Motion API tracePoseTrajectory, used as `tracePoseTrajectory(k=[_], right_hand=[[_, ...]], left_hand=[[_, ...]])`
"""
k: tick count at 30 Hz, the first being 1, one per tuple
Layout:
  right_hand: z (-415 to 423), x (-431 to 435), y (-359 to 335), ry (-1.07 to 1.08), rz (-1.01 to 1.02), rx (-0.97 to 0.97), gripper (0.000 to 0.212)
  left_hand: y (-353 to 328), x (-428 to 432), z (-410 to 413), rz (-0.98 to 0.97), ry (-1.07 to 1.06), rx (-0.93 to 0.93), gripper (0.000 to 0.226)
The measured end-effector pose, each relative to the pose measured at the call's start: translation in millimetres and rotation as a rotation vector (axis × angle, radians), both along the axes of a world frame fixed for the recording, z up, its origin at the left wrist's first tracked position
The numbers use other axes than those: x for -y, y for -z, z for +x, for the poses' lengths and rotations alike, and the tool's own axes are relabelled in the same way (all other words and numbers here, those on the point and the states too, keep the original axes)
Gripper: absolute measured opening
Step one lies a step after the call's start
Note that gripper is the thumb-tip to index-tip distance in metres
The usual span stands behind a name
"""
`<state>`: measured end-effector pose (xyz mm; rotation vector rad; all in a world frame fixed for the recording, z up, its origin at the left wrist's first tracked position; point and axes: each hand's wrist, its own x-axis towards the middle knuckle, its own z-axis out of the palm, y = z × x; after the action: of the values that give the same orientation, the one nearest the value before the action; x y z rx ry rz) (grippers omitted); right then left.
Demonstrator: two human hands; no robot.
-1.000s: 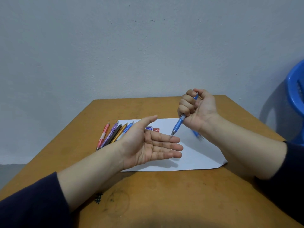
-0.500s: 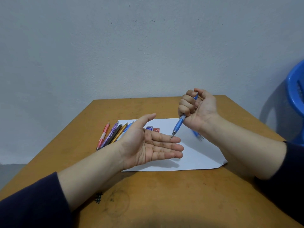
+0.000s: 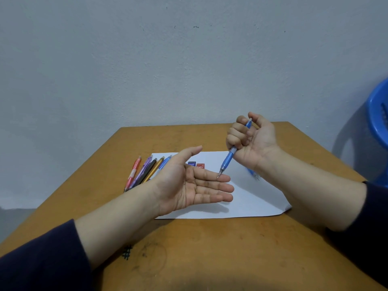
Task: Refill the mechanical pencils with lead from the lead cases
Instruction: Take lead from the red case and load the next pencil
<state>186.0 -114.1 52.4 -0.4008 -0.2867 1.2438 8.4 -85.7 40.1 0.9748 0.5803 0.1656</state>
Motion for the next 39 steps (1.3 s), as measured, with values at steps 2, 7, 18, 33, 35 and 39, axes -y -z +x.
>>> tracePoseTrajectory(k=[2, 7, 18, 33, 35, 39], right_hand=[[-2, -2, 1, -0.005, 0.000, 0.011, 0.045], [-8, -5, 1, -0.054, 0.029, 0.067, 0.041], [-12, -3, 2, -0.050, -0.106, 0.711, 0.027], [35, -7, -2, 0.247, -0.603, 1.272, 0.022], [40, -9, 4, 0.242, -0.663, 1.413, 0.027], [48, -16, 16, 0.297, -0.759, 1.672, 0.035]], left_hand=[[1, 0, 1, 0.052, -0.019, -0.007, 0.061], [3, 2, 3, 0.152, -0.073, 0.003, 0.039], [9, -7, 6, 0.252, -0.201, 0.061, 0.021], [42, -43, 8, 1.682, -0.050, -0.410, 0.046], [47, -45, 8, 1.684, 0.052, -0.523, 0.062], [49, -47, 10, 1.625, 0.143, -0.577, 0.068]])
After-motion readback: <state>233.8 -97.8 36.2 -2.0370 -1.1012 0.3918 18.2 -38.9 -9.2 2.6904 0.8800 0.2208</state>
